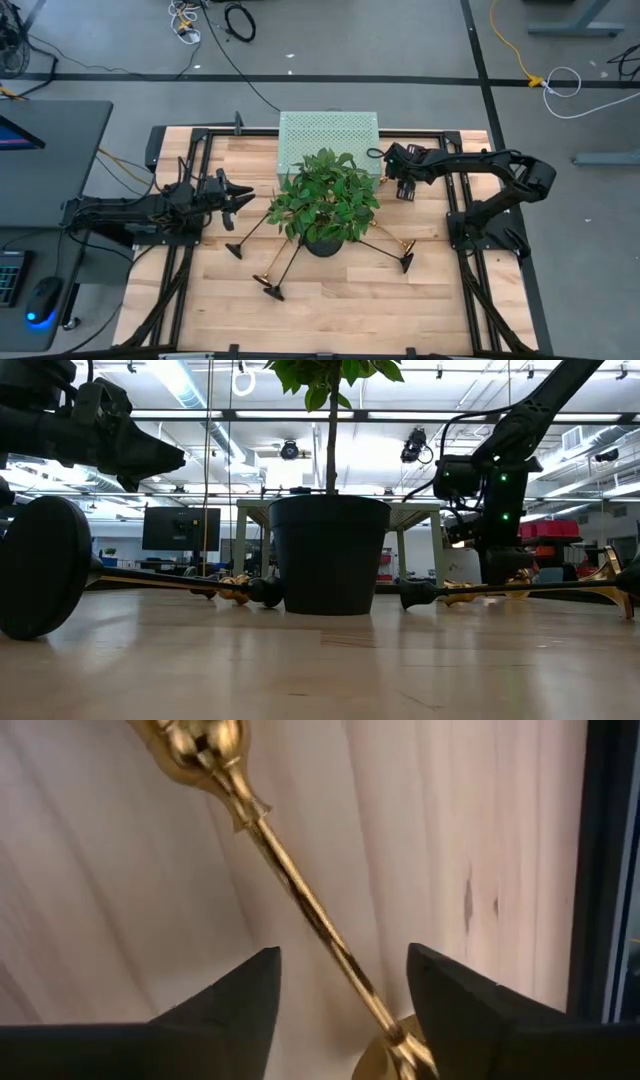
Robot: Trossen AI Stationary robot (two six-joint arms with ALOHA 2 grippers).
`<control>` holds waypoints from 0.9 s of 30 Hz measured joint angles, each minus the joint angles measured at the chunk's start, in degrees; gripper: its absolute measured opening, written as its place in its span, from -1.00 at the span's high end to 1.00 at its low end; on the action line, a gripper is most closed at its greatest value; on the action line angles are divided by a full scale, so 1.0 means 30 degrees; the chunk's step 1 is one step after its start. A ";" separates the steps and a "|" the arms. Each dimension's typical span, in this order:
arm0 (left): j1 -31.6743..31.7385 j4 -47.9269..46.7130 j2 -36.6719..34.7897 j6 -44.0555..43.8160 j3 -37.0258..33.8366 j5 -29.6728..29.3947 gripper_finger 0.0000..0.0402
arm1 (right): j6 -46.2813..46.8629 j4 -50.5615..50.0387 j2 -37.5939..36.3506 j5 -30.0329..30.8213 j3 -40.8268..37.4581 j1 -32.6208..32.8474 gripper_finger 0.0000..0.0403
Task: Pick & Place candle stick holders
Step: Put the top gold candle holder on the shelf
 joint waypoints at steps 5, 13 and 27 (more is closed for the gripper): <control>0.0000 -0.0007 -0.0005 0.0000 0.0000 0.0000 0.51 | -0.0022 0.0021 0.0000 0.0003 0.0000 -0.0066 0.34; 0.0000 -0.0007 -0.0005 0.0000 0.0000 0.0000 0.51 | -0.0153 0.0021 -0.0003 -0.0185 0.0015 -0.0066 0.94; 0.0000 -0.0015 0.0000 0.0000 0.0000 0.0000 0.51 | -0.0322 -0.0808 -0.0029 -0.0895 0.0058 -0.0148 0.95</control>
